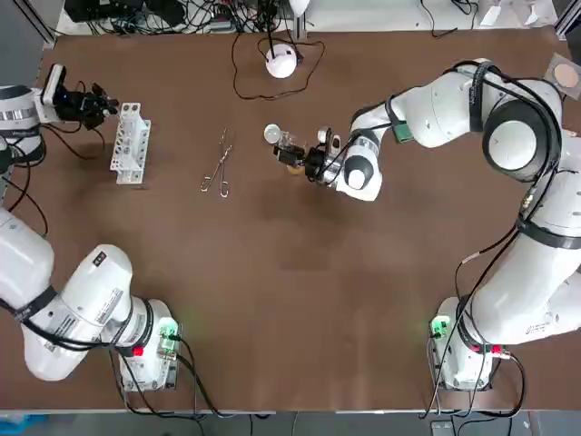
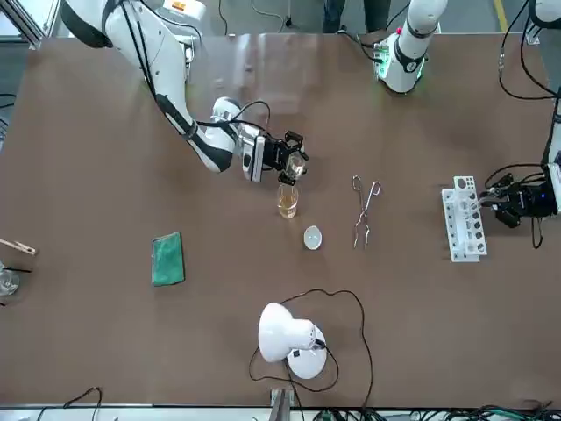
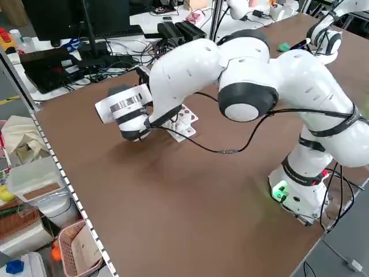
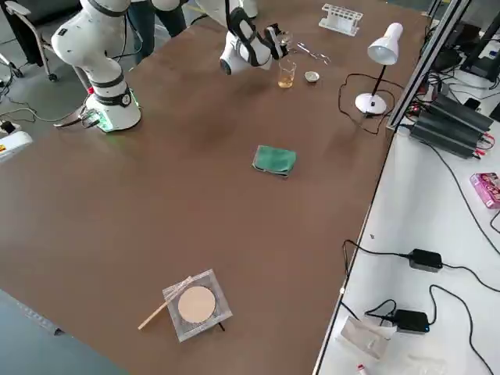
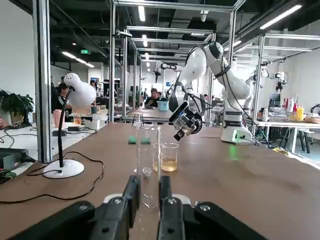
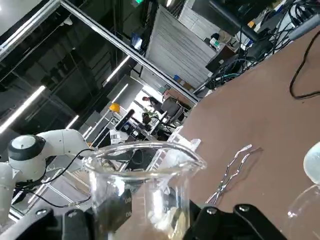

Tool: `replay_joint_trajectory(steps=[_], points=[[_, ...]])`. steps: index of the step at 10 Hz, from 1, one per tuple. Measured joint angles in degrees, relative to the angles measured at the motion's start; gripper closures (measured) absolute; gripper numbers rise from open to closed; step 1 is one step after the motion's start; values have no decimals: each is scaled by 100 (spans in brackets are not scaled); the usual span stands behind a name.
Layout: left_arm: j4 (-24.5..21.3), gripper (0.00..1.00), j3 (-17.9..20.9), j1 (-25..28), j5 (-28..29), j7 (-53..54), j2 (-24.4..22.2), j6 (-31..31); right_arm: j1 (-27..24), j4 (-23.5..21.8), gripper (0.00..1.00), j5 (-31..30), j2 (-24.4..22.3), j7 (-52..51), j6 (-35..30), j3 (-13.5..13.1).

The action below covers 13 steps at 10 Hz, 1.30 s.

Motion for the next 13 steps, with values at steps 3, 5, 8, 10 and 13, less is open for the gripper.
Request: replay_joint_trajectory(steps=[3, 5, 8, 10, 13], points=[[86, 79, 5, 3, 0, 4, 123, 7, 3, -10, 62, 0, 1, 335, 0, 0], [219, 79, 22, 7, 13, 6, 246, 38, 3, -57, 62, 1, 3, 525, -13, 3], [274, 79, 24, 7, 23, 6, 370, 39, 3, -69, 62, 3, 2, 859, -27, 35], [292, 79, 25, 7, 24, 6, 446, 52, 2, -69, 62, 5, 2, 1114, -27, 36], [295, 79, 23, -30, 46, 6, 485, 66, 2, -69, 62, 5, 2, 1508, -27, 38]])
